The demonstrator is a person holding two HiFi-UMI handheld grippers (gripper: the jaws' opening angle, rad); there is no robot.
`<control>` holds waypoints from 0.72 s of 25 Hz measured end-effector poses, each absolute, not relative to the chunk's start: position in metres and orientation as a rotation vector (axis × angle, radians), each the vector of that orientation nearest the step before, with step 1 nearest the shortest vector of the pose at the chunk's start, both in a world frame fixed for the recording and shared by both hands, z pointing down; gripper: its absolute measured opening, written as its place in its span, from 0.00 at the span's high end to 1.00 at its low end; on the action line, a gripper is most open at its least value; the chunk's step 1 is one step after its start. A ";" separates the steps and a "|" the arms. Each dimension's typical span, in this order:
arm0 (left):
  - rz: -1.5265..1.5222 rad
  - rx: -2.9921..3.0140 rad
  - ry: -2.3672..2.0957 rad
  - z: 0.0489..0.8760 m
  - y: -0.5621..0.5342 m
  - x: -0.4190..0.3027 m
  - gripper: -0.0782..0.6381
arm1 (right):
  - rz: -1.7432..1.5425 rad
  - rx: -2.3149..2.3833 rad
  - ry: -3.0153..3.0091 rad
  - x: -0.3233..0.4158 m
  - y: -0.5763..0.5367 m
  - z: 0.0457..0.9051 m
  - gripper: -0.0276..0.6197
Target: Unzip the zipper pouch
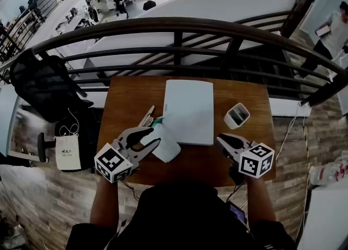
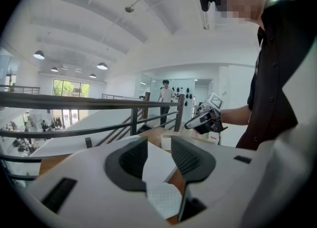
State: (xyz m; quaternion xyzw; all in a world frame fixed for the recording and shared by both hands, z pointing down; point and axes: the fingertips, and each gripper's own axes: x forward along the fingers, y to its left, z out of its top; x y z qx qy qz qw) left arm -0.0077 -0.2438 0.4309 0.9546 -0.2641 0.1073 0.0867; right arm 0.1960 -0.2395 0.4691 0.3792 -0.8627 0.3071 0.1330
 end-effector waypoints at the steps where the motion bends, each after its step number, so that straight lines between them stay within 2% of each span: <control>1: 0.306 2.839 -0.819 0.429 -0.247 -0.010 0.68 | 0.874 1.117 -2.521 0.197 -0.241 0.465 0.89; 8: 0.195 2.784 -1.117 0.410 -0.269 -0.025 0.82 | 0.690 1.288 -2.670 0.206 -0.255 0.423 0.96; 18: -0.018 2.655 -1.374 0.391 -0.270 -0.031 0.85 | 0.426 1.534 -2.773 0.212 -0.254 0.388 0.96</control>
